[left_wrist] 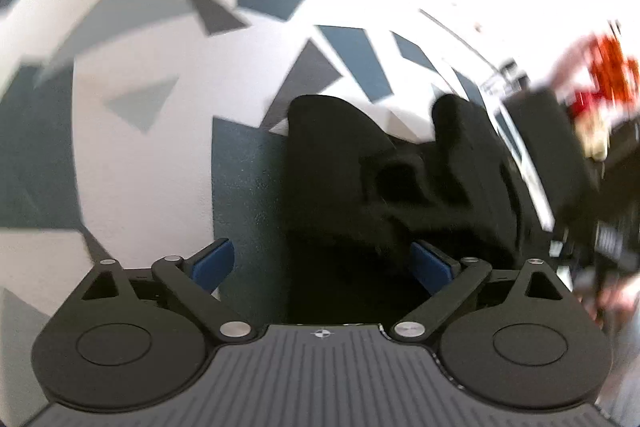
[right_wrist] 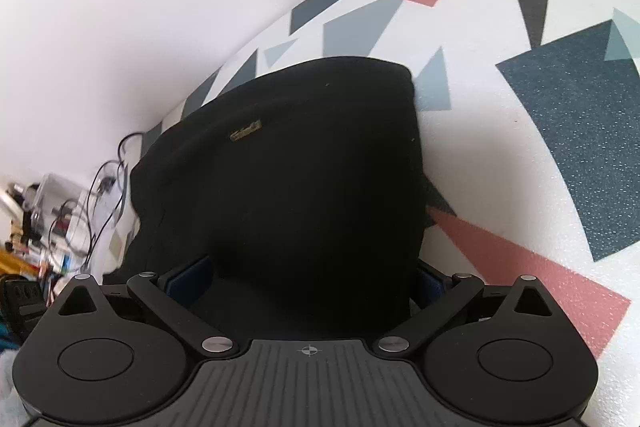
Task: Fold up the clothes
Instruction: 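Close both grippers on the folded black bundle from opposite sides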
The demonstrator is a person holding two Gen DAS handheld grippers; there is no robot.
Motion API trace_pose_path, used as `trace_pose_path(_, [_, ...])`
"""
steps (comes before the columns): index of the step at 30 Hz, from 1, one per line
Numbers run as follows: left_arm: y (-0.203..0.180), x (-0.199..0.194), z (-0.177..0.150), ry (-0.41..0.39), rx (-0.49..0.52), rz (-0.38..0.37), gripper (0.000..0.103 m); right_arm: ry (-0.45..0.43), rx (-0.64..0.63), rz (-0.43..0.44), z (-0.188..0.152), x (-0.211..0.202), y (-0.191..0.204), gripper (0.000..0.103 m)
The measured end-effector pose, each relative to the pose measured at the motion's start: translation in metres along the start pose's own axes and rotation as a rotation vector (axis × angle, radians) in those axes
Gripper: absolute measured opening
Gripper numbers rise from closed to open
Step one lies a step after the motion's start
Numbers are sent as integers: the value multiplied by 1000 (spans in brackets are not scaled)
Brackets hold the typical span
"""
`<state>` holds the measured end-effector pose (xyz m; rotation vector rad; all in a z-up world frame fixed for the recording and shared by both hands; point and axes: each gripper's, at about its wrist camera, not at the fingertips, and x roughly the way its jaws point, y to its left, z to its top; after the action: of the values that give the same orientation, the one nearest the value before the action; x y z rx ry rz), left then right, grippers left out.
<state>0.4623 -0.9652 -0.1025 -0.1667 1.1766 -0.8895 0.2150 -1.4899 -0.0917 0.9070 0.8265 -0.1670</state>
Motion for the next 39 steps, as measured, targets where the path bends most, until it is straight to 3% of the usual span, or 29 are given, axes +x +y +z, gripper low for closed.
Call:
trace_pose_path(4, [-14,19,10,-20,72,-12,102,-6,-42,-38,4,7,1,99])
trace_pose_path(9, [-41,39,19,26,232,47,101,-22,-72,-44,7,8,-2,102])
trace_pose_path(13, [-37,38,17,38,175,-13,91,-73,-94,-42,2,11,-2,102])
trace_pose_path(18, [-20,33,21,74,96,-100,84,-40,-166,27,2,11,4,86])
trace_pose_path(20, [-27,36,18,75,193,-67,82,-24,-156,33,6,10,-1,86])
trace_pose_path(23, [-53,42,4,59,367,42,90,-23,-155,6,10,10,-4,91])
trace_pose_path(26, [-54,46,-1,27,353,33,102,-53,-175,-46,7,8,-3,102])
trace_pose_path(30, [-53,47,-2,-4,331,29,102,-84,-164,-35,0,8,-7,102])
trace_pose_path(32, [-54,46,-2,-6,312,50,97,-62,-175,9,-1,14,-2,101])
trace_pose_path(34, [-60,42,1,1,294,113,68,-60,-183,23,-2,16,6,100])
trace_pose_path(35, [-60,39,1,10,280,96,64,-59,-186,32,-3,17,10,94])
trace_pose_path(37, [-56,34,0,28,276,82,63,-55,-181,62,-3,14,11,88])
trace_pose_path(39, [-48,35,-2,31,262,64,66,-48,-172,74,-2,16,6,89])
